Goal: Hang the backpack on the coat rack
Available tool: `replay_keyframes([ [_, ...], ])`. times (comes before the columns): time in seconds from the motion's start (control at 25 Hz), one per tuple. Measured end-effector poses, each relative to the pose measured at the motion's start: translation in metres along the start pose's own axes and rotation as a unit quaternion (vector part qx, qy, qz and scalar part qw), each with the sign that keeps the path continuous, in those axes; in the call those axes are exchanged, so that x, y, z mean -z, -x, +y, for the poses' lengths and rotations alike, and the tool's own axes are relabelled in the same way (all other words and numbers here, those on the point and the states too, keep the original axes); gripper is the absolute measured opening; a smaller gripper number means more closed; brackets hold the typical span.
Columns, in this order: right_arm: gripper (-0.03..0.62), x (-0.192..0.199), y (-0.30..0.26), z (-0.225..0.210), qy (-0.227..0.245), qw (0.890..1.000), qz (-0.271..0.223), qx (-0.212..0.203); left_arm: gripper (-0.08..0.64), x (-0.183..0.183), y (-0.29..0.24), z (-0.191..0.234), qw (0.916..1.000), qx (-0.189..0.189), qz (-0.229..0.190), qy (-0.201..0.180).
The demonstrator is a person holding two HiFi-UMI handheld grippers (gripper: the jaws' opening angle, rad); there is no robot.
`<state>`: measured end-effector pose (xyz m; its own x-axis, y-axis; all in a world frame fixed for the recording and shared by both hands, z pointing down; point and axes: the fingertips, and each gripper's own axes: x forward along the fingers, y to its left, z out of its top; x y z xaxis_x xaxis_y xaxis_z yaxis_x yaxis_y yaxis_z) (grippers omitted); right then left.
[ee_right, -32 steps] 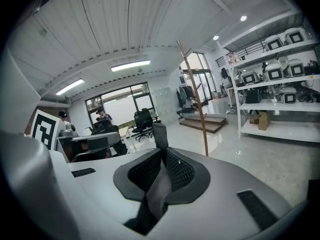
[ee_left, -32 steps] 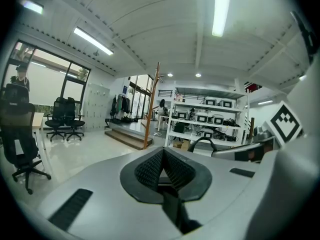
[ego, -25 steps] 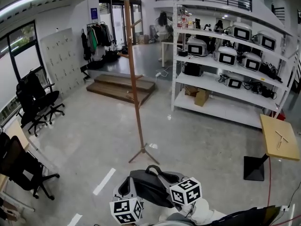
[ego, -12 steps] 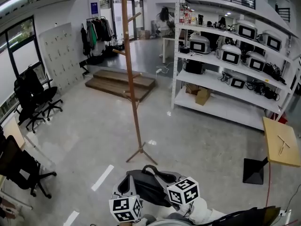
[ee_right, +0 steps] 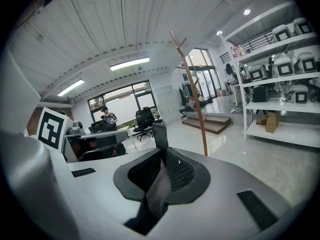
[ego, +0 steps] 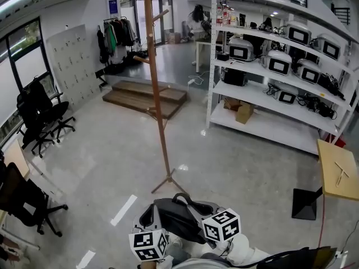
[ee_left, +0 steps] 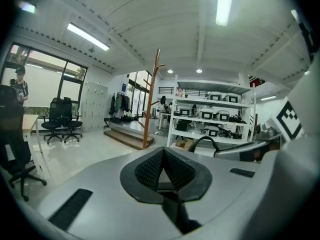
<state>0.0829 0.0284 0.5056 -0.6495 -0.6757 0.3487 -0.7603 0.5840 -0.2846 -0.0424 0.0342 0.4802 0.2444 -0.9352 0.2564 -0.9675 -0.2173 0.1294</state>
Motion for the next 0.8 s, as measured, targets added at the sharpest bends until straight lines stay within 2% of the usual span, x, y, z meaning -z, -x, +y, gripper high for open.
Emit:
replay_keyframes([
  [0.44,0.037,-0.009,-0.023,-0.023,0.001,1.0,0.005,0.01,0.002,-0.008,-0.037,0.0,0.9998,0.019,-0.002,-0.005],
  [0.8,0.037,-0.023,-0.058,-0.039,0.001,1.0,0.009,0.011,0.002,-0.017,-0.074,0.021,0.9998,0.018,0.002,-0.002],
])
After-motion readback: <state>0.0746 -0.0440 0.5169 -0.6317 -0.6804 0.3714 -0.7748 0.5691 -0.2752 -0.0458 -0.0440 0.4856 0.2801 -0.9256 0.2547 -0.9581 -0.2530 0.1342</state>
